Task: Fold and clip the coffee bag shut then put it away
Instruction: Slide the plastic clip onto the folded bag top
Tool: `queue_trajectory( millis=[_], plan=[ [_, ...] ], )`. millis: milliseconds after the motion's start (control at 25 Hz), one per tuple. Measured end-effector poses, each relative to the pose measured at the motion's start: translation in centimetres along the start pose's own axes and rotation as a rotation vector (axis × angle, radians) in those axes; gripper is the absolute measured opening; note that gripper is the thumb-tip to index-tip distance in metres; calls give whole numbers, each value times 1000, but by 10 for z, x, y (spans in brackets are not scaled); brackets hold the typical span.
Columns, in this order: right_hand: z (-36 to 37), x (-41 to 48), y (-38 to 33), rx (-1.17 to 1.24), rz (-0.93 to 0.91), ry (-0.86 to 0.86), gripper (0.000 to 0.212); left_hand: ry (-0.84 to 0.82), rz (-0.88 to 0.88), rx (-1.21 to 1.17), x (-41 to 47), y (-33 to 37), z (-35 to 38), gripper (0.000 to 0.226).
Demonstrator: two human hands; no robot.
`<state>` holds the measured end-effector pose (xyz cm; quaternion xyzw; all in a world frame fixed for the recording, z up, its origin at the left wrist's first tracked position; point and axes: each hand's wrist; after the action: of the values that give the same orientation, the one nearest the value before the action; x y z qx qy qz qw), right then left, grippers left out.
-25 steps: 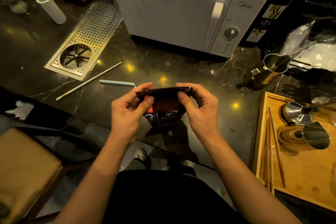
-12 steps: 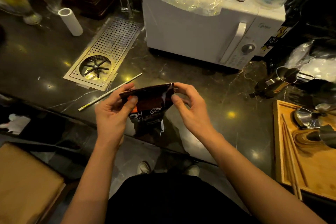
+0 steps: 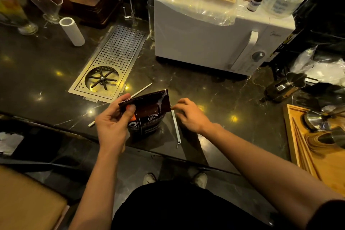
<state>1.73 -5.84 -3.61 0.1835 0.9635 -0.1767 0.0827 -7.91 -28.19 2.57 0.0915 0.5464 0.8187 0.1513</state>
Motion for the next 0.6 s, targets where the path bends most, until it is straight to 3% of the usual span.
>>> queue_trajectory(
  millis=[120, 400, 600],
  plan=[
    [-3, 9, 3, -164, -34, -108, 38, -19, -17, 14, 4, -2, -4, 33],
    [-8, 11, 4, -389, -221, -141, 53, -62, -39, 24, 6, -5, -2, 33],
    [-11, 20, 4, -472, -228, -136, 56, -74, -56, 41, 7, -5, -7, 33]
  ],
)
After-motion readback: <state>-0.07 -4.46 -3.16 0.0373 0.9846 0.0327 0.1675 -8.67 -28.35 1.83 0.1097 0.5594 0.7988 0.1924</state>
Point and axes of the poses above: each hand's wrist, its own x-axis towards the middle knuckle, its own z-axis out of the palm, y = z × x, and after that the axes turned 15 degrees about -x, right-handed
